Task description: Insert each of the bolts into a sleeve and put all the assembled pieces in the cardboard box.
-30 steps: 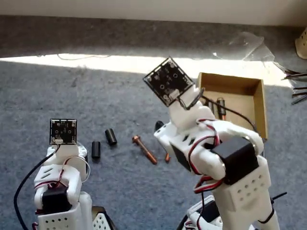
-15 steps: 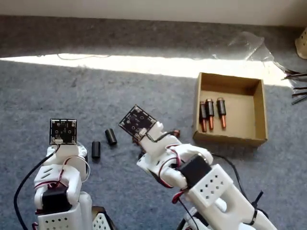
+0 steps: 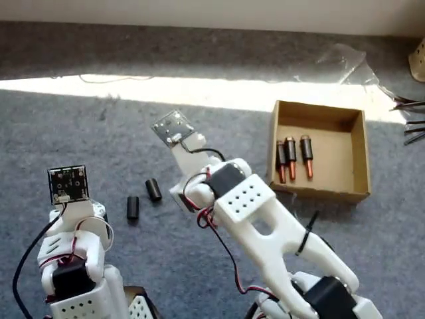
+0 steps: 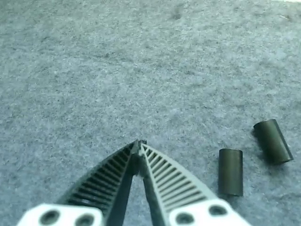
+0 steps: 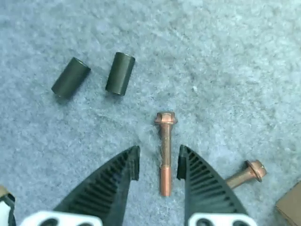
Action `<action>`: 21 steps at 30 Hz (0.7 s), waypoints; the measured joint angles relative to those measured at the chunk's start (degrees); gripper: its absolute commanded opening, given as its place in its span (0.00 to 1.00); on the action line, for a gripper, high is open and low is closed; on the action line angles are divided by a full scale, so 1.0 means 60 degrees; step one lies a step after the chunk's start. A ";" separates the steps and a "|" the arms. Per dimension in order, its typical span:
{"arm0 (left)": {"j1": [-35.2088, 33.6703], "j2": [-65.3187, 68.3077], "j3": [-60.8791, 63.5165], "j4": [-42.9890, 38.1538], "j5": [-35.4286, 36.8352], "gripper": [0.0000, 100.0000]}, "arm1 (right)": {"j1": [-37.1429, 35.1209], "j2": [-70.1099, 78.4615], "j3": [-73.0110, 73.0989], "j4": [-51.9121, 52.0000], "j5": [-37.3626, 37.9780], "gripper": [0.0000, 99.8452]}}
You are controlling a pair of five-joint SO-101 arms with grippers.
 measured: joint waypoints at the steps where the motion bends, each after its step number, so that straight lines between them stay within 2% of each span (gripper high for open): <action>1: 0.0000 0.0000 0.0000 0.0000 0.0000 0.01 | 0.0000 0.0366 -0.0293 0.0000 -0.0161 0.18; 6: -0.0044 0.0000 0.0000 0.0000 0.0000 0.01 | -0.0088 0.1919 -0.1480 0.0000 -0.0425 0.19; 14: -0.0044 0.0000 0.0425 -0.0747 -0.0029 0.01 | -0.0645 0.4557 -0.3604 0.0000 -0.0425 0.19; 21: -0.0044 0.0000 0.0440 -0.0777 -0.0029 0.01 | -0.0630 0.6242 -0.5421 0.0542 -0.2198 0.19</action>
